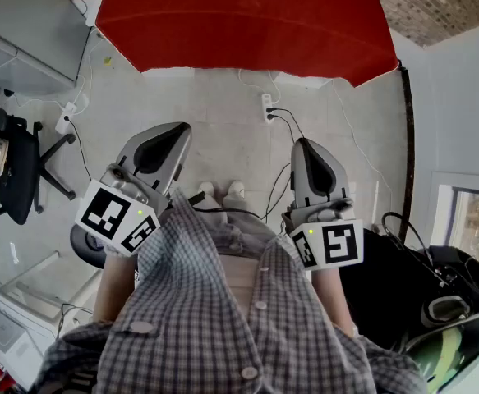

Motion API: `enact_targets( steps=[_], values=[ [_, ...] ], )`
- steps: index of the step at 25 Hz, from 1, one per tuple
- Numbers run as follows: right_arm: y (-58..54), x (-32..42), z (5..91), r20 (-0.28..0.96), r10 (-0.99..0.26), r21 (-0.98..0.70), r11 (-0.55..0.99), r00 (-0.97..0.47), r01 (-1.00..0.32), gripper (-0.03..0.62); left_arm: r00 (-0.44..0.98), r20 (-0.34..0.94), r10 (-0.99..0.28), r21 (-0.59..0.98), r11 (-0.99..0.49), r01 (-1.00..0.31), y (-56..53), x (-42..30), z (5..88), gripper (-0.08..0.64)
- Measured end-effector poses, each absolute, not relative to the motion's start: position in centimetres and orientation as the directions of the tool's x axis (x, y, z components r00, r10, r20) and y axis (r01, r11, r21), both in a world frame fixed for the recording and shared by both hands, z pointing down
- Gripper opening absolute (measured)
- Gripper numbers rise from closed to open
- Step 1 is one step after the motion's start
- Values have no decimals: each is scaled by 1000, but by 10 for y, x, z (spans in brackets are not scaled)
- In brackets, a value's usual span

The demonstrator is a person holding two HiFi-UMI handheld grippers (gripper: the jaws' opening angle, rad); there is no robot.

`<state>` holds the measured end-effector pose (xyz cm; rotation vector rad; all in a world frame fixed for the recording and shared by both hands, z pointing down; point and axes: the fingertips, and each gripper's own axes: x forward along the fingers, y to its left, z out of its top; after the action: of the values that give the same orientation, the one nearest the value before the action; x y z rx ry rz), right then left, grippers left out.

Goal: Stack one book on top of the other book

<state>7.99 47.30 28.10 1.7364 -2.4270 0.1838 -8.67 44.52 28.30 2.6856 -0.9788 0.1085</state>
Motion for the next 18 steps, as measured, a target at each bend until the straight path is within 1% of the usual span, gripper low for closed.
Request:
enact_targets(
  steps=[10, 18],
  values=[
    [467, 72, 281, 194, -929, 2, 321, -315, -947, 6, 768, 155, -621, 228, -734, -639, 439, -96, 281, 8],
    [464, 69, 278, 178, -939, -30, 292, -293, -956, 6, 764, 145, -629, 235, -728, -644, 434, -109, 280, 8]
  ],
)
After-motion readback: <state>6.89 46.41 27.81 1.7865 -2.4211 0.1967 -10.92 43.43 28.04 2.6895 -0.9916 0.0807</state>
